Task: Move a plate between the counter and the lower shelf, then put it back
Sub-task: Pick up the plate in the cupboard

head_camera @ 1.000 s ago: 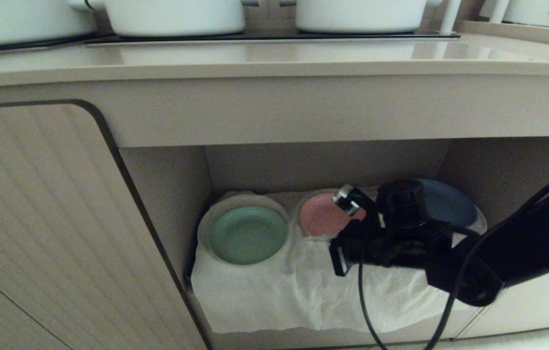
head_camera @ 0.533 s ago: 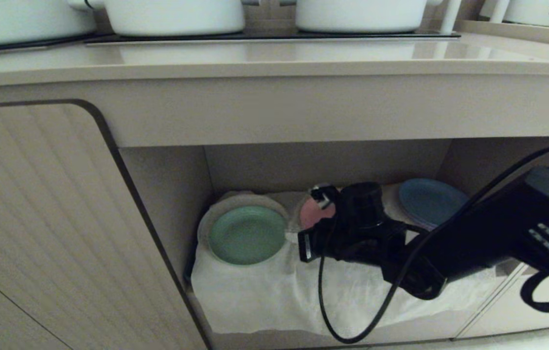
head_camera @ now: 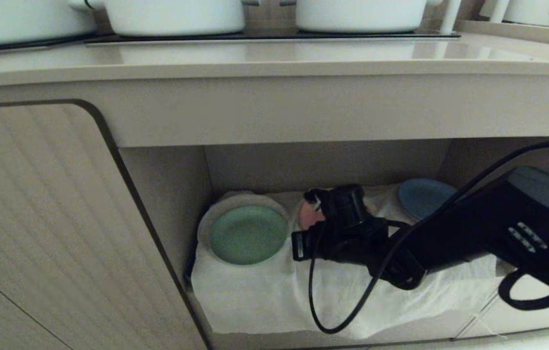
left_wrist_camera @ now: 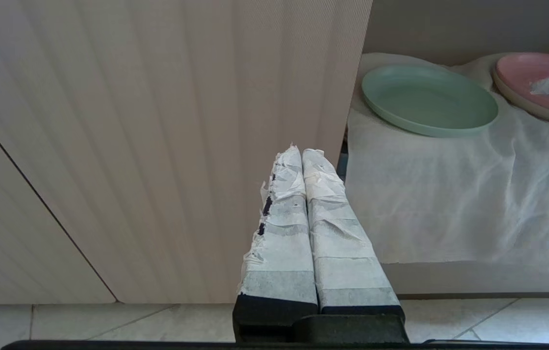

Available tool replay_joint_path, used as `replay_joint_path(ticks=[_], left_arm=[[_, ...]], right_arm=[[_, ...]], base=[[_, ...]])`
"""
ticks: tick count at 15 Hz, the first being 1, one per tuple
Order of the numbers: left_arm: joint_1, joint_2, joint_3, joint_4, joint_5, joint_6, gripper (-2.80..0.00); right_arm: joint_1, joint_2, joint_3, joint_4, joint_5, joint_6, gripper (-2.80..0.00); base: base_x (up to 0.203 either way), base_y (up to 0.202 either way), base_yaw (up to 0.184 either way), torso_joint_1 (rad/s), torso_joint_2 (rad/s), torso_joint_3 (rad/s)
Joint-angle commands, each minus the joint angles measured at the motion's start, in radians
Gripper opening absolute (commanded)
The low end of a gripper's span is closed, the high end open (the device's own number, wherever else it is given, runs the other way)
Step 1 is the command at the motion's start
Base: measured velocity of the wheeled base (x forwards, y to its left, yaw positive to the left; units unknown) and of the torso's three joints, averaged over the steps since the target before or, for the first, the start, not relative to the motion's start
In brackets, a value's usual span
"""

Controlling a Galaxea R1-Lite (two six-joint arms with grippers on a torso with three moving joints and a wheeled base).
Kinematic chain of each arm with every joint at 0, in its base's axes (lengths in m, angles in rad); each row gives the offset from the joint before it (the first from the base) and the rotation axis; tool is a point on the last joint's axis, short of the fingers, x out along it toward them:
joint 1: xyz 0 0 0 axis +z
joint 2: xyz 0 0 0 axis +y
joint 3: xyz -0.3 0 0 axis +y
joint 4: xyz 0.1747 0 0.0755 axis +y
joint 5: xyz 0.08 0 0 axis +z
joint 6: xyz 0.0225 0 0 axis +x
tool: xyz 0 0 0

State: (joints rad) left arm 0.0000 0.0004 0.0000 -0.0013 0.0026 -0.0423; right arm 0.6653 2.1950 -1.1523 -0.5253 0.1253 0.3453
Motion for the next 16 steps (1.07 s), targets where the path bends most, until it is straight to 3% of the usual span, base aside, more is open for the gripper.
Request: replay_joint_path(ticks=[1,8,11,16], left_arm=[[0.000,0.000,0.000,0.000,0.000,-0.001,-2.80],[0.000,0.000,0.000,0.000,0.000,-0.001,-2.80],[0.000,0.000,0.000,0.000,0.000,-0.001,-2.80],[0.000,0.000,0.000,0.000,0.000,-0.001,-2.80]], right_arm=[[0.002,0.005,-0.098,0.099,-0.008,0.058,-2.80],[0.006,0.029,-0.327,0.492,-0.017,0.171,-2.80],[0.013,0.060,-0.427,0.577,-0.018,0.249,-2.80],[0.026,0.118,-0.508,0.645,-0.053,0.274,-2.80]], base=[[0.000,0.000,0.000,0.000,0.00,0.000],[0.000,0.000,0.000,0.000,0.00,0.000],[0.000,0.000,0.000,0.000,0.00,0.000],[0.000,0.000,0.000,0.000,0.00,0.000]])
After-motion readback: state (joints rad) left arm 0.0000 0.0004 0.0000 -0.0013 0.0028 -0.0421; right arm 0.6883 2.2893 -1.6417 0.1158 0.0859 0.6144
